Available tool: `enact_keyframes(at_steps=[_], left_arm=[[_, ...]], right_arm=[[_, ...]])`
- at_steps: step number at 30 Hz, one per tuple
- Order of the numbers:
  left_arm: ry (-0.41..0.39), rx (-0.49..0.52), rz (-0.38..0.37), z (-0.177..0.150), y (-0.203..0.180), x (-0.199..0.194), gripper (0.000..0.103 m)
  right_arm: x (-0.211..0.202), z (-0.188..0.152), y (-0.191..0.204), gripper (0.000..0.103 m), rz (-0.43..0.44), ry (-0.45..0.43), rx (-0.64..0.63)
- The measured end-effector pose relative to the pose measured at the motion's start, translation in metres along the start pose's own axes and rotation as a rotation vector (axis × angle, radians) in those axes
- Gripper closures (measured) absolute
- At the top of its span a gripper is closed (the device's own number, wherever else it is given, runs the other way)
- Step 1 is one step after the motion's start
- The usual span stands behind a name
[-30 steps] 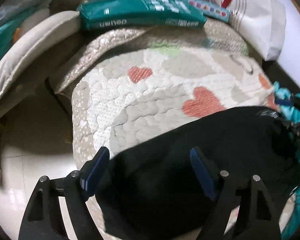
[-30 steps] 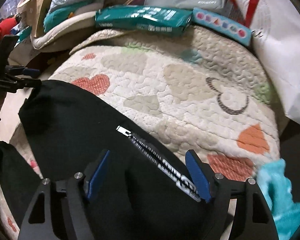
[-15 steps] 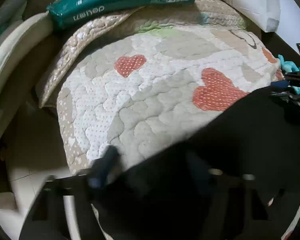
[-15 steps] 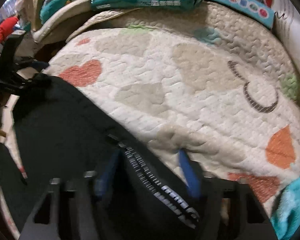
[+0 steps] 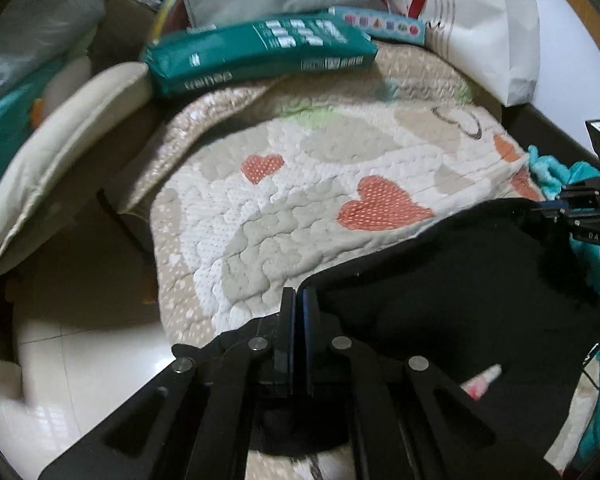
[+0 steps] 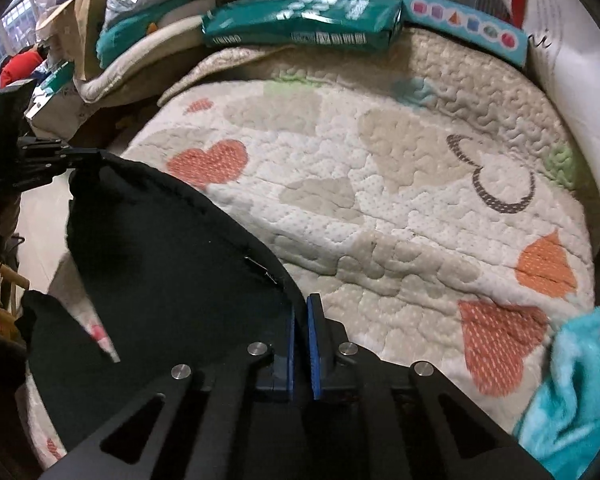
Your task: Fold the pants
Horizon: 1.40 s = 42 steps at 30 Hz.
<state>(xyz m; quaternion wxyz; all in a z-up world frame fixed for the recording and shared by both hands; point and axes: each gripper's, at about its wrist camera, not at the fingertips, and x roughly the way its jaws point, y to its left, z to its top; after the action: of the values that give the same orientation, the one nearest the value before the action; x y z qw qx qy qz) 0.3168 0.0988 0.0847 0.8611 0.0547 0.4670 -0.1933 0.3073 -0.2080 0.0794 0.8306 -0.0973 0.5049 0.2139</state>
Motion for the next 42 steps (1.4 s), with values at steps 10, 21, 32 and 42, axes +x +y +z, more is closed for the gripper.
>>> enact_keyframes(at_steps=[10, 21, 32, 42], left_arm=[[-0.09, -0.037, 0.011, -0.069, -0.033, -0.082, 0.1], [0.008, -0.164, -0.026, -0.182, -0.064, -0.102, 0.1], [0.19, -0.197, 0.014, -0.243, -0.08, -0.082, 0.098], [0.177, -0.332, 0.031, -0.247, -0.049, -0.135, 0.085]], right_arm=[[-0.071, -0.059, 0.052, 0.097, -0.023, -0.023, -0.049], [-0.074, -0.165, 0.114, 0.097, -0.043, 0.157, -0.187], [-0.054, -0.214, 0.137, 0.095, -0.087, 0.291, -0.3], [-0.074, -0.225, 0.144, 0.061, -0.119, 0.302, -0.306]])
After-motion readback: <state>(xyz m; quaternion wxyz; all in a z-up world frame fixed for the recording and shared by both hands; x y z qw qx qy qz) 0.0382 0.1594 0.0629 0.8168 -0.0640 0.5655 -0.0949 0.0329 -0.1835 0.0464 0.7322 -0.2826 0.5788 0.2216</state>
